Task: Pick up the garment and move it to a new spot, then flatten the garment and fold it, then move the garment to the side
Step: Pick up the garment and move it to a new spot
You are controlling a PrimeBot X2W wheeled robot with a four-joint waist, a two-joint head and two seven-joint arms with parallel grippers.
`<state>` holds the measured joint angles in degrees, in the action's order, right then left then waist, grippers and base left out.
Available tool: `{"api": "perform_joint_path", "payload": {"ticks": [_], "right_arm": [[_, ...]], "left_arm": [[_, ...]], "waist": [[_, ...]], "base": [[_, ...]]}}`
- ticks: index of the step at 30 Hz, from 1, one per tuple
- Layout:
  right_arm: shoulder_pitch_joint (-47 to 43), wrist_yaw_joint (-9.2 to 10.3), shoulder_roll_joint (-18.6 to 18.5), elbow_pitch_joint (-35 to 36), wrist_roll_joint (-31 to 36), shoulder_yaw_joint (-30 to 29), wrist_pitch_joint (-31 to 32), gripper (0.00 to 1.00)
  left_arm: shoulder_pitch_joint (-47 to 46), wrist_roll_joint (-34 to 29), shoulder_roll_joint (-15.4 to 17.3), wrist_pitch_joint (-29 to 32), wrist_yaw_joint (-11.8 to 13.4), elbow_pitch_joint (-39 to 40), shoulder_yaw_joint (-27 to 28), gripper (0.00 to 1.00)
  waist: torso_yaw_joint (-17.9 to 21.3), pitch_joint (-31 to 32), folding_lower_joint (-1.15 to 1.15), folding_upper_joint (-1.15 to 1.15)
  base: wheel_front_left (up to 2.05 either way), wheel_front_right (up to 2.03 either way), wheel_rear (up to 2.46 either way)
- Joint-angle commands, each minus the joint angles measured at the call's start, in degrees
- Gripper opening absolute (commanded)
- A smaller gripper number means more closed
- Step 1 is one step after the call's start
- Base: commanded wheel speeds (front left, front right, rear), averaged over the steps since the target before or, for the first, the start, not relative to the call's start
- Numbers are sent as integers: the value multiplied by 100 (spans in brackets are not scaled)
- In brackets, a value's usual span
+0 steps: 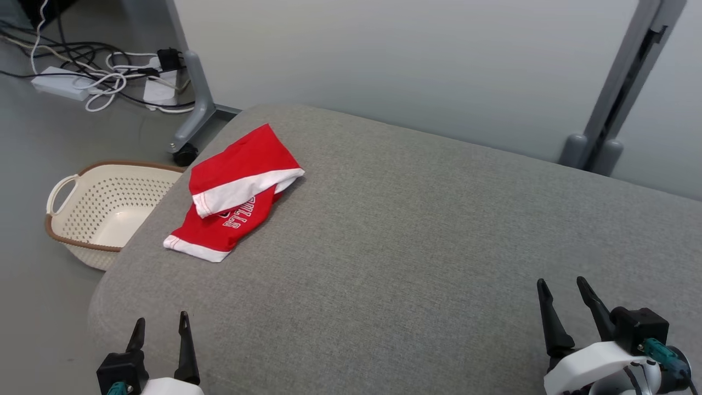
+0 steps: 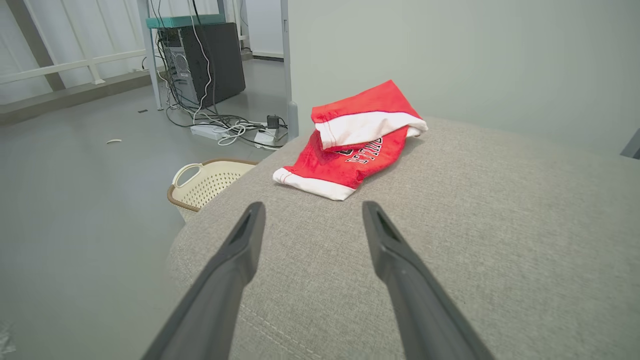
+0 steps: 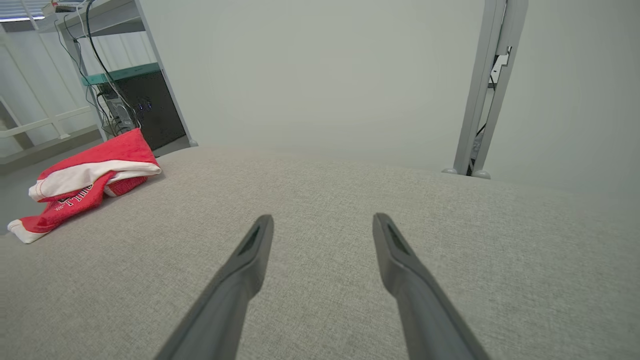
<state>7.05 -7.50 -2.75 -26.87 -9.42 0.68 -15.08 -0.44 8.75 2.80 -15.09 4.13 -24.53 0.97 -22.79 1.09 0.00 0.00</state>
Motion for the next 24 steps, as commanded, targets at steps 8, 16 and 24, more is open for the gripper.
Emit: {"api": "perform_joint_path", "payload": {"ticks": [8,16,24], "right_arm": [[46,2,-35,-42,-90,88,-10,100],[200,2,-34,-59,-1,213,-10,100],[401,2,-34,63,306,187,-10,100]], "left_arm": [[59,-56,21,-8,-21,-7,190,100],[-128,292,24,-8,-54,-264,284,100],[-786,525,26,-8,-185,-621,517,100]], "waist": [[-344,-13,0,0],[-137,-217,0,0],[153,-716,0,0]], "base": [[0,0,0],[0,0,0],[0,0,0]]}}
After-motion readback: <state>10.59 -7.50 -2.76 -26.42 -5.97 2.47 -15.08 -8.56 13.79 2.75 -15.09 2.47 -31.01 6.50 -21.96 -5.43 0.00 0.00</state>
